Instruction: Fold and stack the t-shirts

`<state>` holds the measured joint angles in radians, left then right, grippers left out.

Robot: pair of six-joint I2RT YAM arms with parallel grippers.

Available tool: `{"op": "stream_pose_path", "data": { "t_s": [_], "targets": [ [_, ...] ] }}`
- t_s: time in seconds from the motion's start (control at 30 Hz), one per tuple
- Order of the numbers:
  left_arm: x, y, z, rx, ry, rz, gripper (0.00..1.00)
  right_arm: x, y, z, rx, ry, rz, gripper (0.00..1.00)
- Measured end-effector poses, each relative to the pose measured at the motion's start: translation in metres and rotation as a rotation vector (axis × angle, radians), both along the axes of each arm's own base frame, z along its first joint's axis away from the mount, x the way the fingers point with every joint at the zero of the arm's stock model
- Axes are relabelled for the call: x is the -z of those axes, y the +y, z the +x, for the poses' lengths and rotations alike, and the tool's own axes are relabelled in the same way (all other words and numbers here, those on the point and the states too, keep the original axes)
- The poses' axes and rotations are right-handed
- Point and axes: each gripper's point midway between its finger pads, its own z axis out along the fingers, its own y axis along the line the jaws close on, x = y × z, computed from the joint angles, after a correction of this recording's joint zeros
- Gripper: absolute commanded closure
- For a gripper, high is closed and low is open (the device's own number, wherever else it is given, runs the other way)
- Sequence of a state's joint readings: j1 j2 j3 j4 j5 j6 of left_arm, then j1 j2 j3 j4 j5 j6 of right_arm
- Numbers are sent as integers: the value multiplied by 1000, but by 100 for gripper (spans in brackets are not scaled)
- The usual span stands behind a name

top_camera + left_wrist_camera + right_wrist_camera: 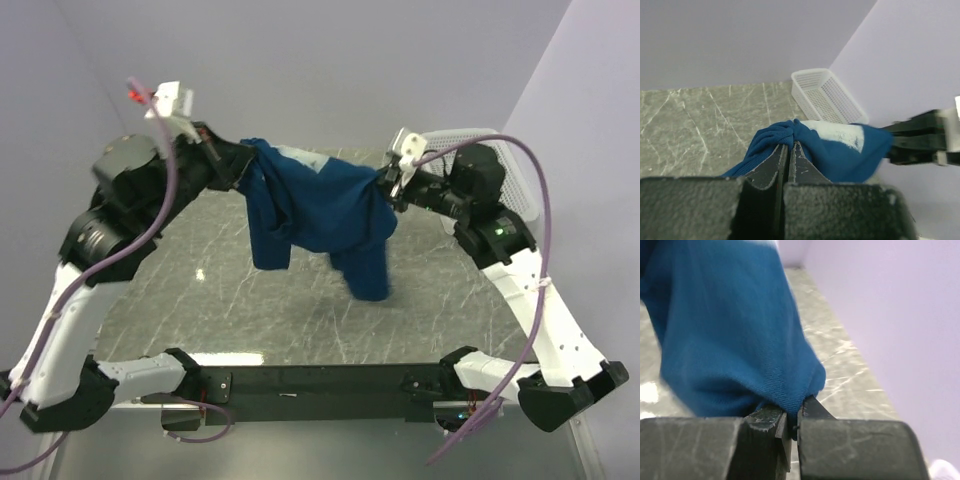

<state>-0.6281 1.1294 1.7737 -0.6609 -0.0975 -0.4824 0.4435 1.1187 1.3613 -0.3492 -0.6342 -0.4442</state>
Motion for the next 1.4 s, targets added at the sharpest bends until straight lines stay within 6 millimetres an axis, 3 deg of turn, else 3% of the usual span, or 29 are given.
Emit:
{"op": "stream_pose_path", "data": {
  "t_s": [0.2, 0.27, 0.33, 0.4, 0.47, 0.5, 0.53, 0.57, 0.6, 0.63, 0.73, 0.8, 0.87, 0.93, 1.03, 1.1, 1.17, 1.33, 1.4],
  "targets": [
    [22, -25, 41, -14, 38, 70, 99, -58, -19, -1, 79, -112, 4, 100],
    [30, -26, 47, -25, 47, 93, 99, -60, -23, -12, 56, -140, -25, 100],
    [38, -20, 43, -36, 44, 99, 99, -46, -25, -29, -4, -146, -93, 100],
    [60, -12, 32, -40, 61, 100, 99, -16, -24, -51, -90, -137, -171, 100],
    [103, -1, 15, -39, 123, 112, 95, 33, -21, -77, -178, -74, -256, 100],
    [132, 3, 6, -37, 179, 122, 89, 58, -19, -88, -219, -38, -291, 90],
    [156, 4, 1, -34, 220, 123, 69, 83, -17, -96, -250, -4, -320, 77],
    [184, 5, -3, -39, 277, 125, 56, 116, -18, -105, -276, 57, -356, 63],
    [217, 7, -6, -47, 348, 146, 45, 149, -20, -112, -286, 125, -394, 41],
    [245, 7, -6, -55, 416, 162, 28, 179, -24, -116, -280, 199, -430, 35],
    [330, 15, -6, -121, 650, 227, 14, 237, -35, -110, -195, 360, -531, 29],
    [360, 27, -5, -187, 743, 264, 11, 249, -40, -91, -95, 403, -564, 28],
    [362, 38, -2, -250, 757, 259, 11, 249, -43, -71, -7, 408, -560, 27],
    [347, 43, 3, -284, 724, 219, 13, 242, -49, -56, 60, 395, -538, 28],
    [315, 33, 3, -240, 664, 115, 19, 238, -60, -51, 79, 383, -528, 28],
    [309, 22, -4, -171, 653, 51, 16, 243, -64, -53, 66, 382, -542, 29],
    [322, 15, -16, -121, 683, 21, 16, 257, -70, -57, 67, 406, -566, 30],
    [405, 25, -52, -138, 893, 101, 16, 294, -90, -51, 151, 564, -586, 31],
    [417, 28, -54, -157, 933, 123, 17, 301, -91, -44, 175, 620, -574, 32]
  ]
}}
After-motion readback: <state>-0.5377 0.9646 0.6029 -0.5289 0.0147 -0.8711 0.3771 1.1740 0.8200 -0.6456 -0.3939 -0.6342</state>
